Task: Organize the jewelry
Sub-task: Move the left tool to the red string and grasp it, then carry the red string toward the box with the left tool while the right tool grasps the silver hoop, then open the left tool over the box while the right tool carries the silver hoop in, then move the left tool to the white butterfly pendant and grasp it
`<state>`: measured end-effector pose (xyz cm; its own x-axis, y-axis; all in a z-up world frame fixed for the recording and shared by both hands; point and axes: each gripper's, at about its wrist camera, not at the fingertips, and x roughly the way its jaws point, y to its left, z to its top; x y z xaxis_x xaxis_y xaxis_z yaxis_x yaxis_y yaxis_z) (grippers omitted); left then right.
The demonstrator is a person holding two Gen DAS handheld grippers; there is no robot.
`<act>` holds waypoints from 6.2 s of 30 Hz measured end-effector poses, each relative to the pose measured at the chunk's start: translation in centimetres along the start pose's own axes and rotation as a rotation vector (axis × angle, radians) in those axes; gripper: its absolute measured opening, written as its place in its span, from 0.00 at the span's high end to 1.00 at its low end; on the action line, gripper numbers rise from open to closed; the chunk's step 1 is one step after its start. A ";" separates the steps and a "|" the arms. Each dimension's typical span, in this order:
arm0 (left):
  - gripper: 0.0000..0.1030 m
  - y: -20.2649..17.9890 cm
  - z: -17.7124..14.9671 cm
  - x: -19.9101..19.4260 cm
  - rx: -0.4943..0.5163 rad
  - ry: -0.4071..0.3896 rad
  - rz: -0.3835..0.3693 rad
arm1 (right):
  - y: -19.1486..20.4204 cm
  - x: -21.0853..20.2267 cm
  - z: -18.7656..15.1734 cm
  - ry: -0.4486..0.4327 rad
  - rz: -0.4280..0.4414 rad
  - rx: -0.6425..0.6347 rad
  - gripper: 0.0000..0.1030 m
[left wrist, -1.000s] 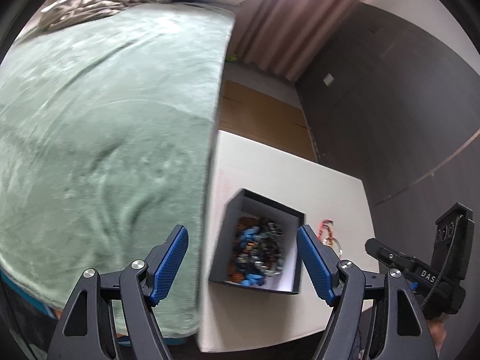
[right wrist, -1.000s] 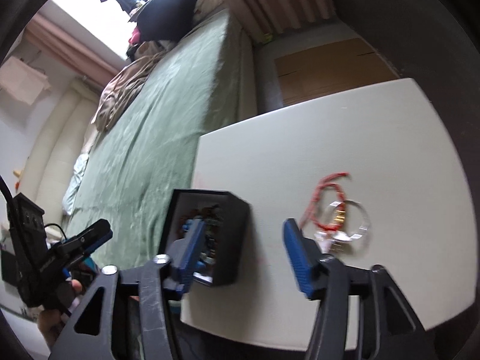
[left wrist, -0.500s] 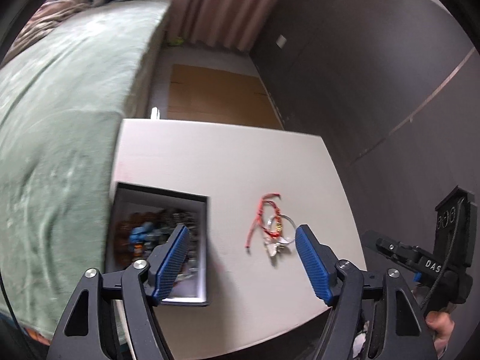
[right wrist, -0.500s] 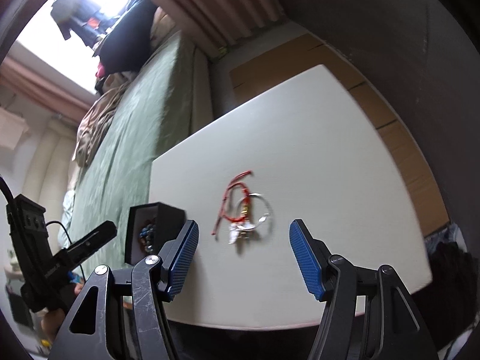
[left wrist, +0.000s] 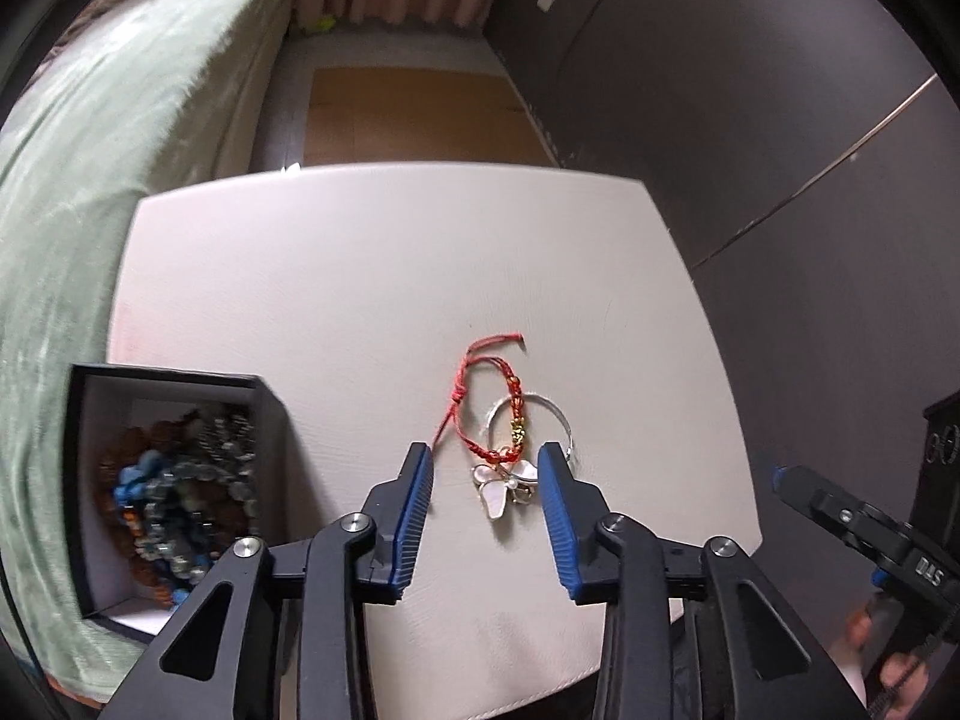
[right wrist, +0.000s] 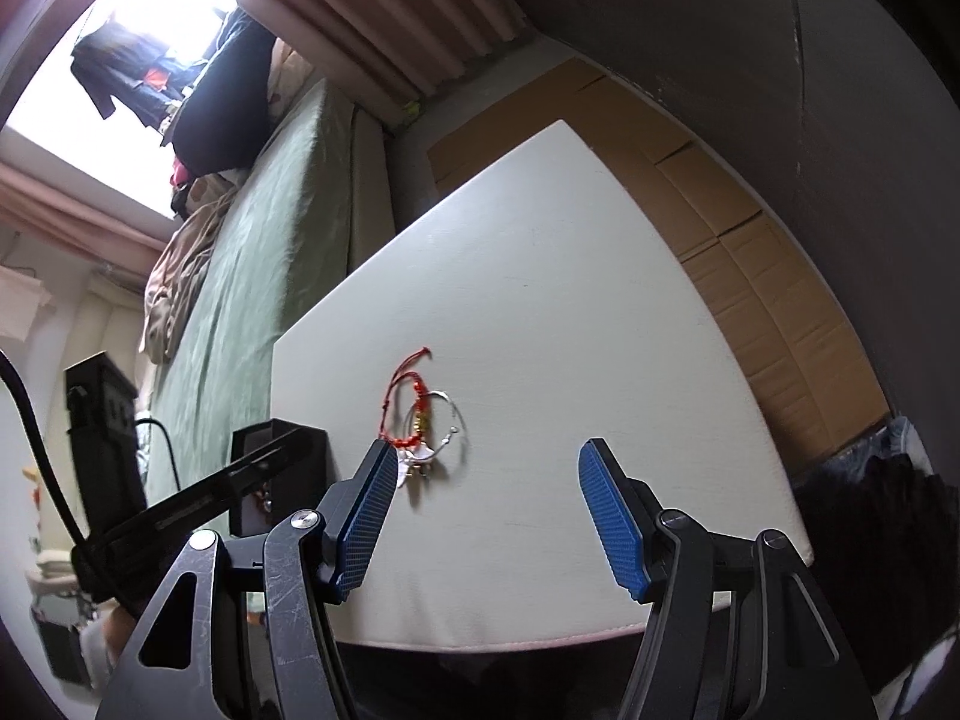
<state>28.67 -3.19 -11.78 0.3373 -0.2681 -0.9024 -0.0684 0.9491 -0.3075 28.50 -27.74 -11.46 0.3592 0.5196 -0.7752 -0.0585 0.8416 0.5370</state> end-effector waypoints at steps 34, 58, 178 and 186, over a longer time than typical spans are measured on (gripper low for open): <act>0.97 3.1 0.9 -3.5 -0.082 -0.127 -0.010 | 1.2 7.4 0.4 0.139 0.056 0.037 0.69; 0.97 11.3 -3.1 -12.8 -0.201 -0.289 0.003 | 8.1 13.3 0.6 0.175 -0.382 -0.168 0.92; 0.30 -3.6 -1.5 7.1 0.003 0.129 0.242 | -6.0 -2.5 -1.7 -0.050 -0.120 0.050 0.00; 0.57 -4.2 -2.4 6.9 0.037 0.080 0.322 | -4.5 -1.7 -1.8 -0.039 -0.159 0.007 0.00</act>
<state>29.03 -9.46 -17.49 0.2290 0.0360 -0.9728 -0.1249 0.9921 0.0073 26.49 -32.10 -13.18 0.3991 0.3737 -0.8373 0.0087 0.9116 0.4110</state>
